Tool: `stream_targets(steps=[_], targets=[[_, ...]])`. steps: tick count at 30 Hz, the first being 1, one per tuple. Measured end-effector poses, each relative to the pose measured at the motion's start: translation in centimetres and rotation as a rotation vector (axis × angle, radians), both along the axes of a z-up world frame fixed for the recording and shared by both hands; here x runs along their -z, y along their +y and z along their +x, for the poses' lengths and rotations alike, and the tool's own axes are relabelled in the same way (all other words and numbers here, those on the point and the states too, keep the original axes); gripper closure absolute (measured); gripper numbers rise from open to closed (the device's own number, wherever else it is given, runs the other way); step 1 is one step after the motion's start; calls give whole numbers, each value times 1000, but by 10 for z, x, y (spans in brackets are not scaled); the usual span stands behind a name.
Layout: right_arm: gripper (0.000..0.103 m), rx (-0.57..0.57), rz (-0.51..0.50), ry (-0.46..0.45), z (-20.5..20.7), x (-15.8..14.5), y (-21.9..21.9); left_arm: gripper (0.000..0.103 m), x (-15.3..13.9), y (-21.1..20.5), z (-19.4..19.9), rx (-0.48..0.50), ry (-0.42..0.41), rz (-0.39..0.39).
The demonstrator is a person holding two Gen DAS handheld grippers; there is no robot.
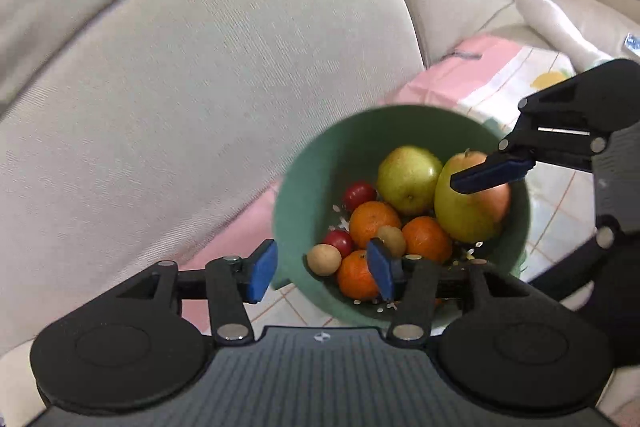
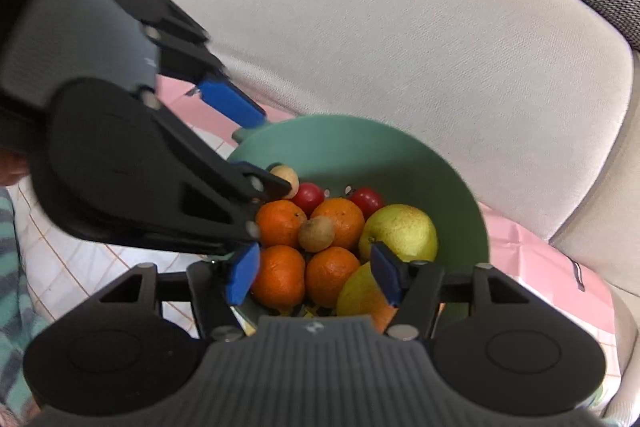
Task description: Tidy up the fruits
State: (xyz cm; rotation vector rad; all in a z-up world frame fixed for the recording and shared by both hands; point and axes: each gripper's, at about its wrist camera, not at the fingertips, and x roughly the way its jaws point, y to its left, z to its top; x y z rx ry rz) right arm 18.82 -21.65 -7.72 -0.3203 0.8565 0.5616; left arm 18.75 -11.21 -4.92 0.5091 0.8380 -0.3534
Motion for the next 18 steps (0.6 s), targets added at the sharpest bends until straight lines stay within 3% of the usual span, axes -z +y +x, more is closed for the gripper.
stream_targets(steps=[3, 10, 18], targets=[[39, 41, 37, 5, -5, -15, -6, 40, -22, 7, -15, -39, -34, -19], [27, 136, 117, -22, -29, -56, -16, 30, -73, 33, -56, -114, -115, -174], [16, 241, 186, -107, -71, -91, -12, 20, -103, 70, -108, -245, -222, -306]])
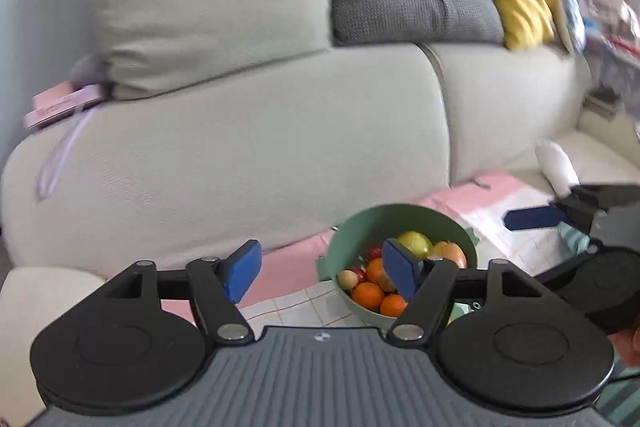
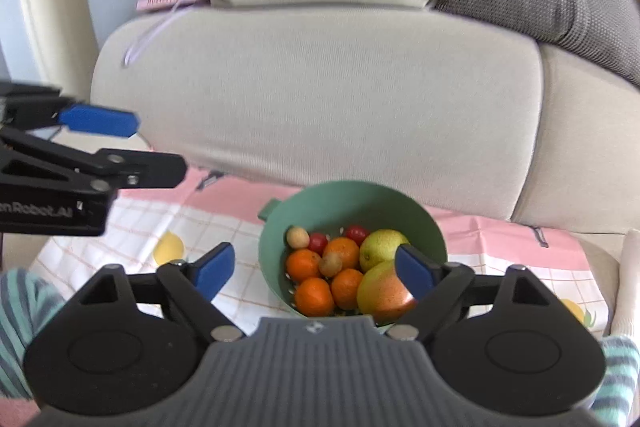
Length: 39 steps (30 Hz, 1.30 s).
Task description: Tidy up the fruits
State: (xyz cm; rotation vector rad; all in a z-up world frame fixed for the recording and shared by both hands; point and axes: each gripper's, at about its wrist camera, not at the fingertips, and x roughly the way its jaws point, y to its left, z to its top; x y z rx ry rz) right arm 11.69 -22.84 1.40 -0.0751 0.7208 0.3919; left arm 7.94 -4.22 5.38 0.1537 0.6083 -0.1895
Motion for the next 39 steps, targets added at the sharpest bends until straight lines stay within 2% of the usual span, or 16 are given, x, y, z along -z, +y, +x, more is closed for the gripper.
stream_targets(steps=[3, 6, 9, 12, 15, 17, 24, 27, 31, 39], targets=[[13, 37, 13, -56, -21, -8, 8, 12, -3, 14, -17, -56, -48, -53], [5, 54, 24, -115, -42, -17, 16, 10, -3, 27, -34, -108, -87, -117], [4, 79, 28, -170, -64, -21, 20, 9, 1, 37, -45, -191, -99, -145], [4, 127, 30, -209, -81, -17, 22, 9, 6, 41, -56, -247, -125, -132], [4, 162, 42, -207, -90, -10, 20, 9, 13, 38, -63, -270, -143, -74], [4, 184, 46, -207, -93, -6, 19, 9, 20, 36, -66, -286, -132, -50], [4, 228, 46, -176, -89, 12, 21, 9, 46, 34, -65, -282, -51, -66], [4, 231, 25, -168, -88, 21, 23, 9, 54, 35, -62, -292, -12, -52], [4, 217, 5, -142, -87, 33, 27, 9, 65, 40, -57, -307, 49, -75], [4, 198, -22, -107, -82, 48, 29, 9, 85, 37, -48, -310, 124, -54]])
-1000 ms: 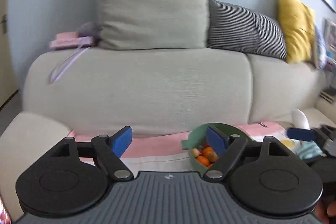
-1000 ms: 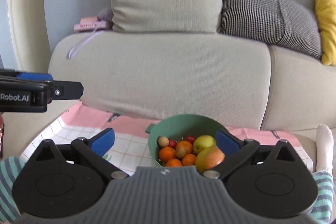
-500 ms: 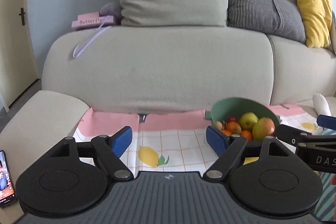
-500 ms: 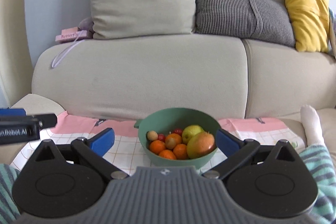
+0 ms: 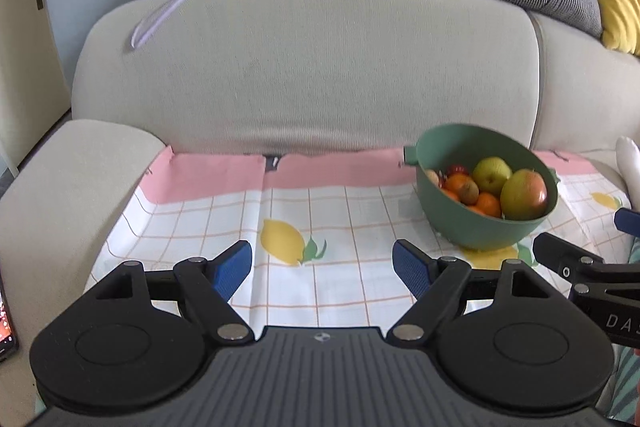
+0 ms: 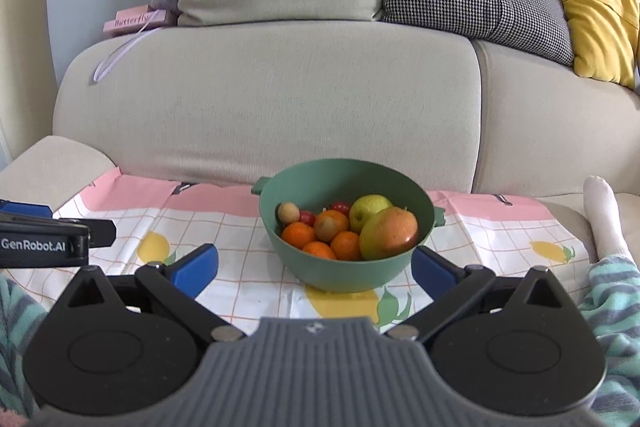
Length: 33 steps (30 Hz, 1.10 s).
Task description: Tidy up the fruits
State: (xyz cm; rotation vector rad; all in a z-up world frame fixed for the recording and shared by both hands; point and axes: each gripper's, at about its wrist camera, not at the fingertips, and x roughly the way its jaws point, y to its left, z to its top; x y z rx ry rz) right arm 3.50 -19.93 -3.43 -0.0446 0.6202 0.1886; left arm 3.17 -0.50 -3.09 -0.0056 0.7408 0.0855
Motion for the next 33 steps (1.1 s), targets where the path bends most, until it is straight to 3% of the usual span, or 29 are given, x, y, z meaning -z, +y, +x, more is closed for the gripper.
stream_targets(steps=[6, 33], targets=[[4, 2, 5, 18, 2, 6, -1, 9, 9, -3, 2, 9, 46, 7], [4, -2, 3, -2, -4, 1, -1, 9, 4, 0, -1, 1, 46, 21]])
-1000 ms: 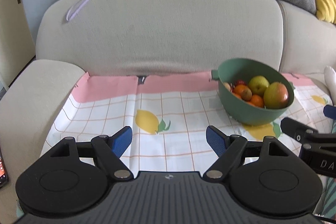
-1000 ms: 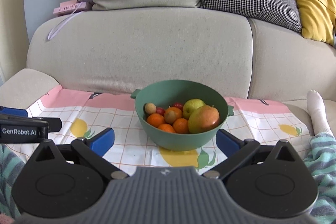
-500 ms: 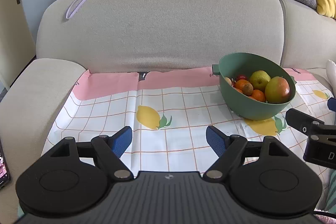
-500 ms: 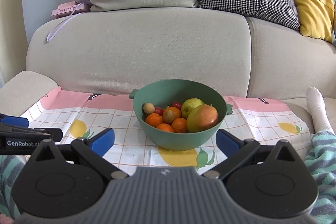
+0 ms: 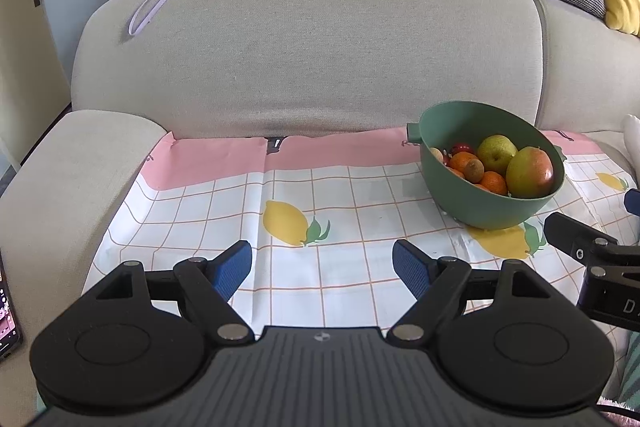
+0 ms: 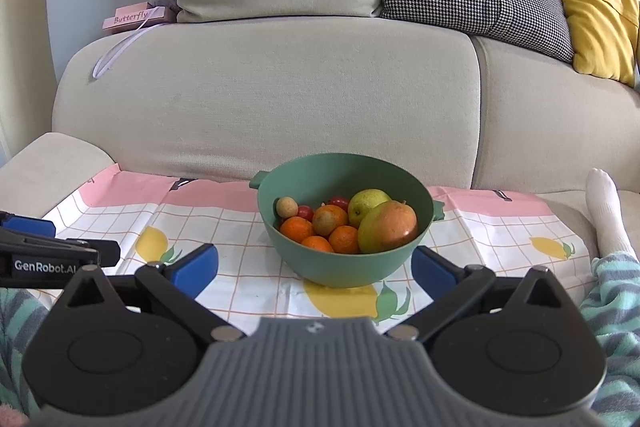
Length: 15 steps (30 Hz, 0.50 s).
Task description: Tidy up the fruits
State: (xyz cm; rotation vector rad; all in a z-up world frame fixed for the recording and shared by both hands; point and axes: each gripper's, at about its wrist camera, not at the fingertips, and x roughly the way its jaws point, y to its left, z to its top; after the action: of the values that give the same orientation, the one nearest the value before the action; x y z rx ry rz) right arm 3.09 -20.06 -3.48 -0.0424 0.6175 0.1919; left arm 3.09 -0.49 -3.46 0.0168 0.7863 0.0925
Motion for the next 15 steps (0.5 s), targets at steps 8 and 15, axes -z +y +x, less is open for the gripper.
stream_targets(steps=[8, 15], targets=[[4, -1, -2, 1, 0, 1, 0, 9, 0, 2, 0, -3, 5, -3], [4, 4, -1, 5, 0, 1, -2, 9, 0, 2, -1, 0, 2, 1]])
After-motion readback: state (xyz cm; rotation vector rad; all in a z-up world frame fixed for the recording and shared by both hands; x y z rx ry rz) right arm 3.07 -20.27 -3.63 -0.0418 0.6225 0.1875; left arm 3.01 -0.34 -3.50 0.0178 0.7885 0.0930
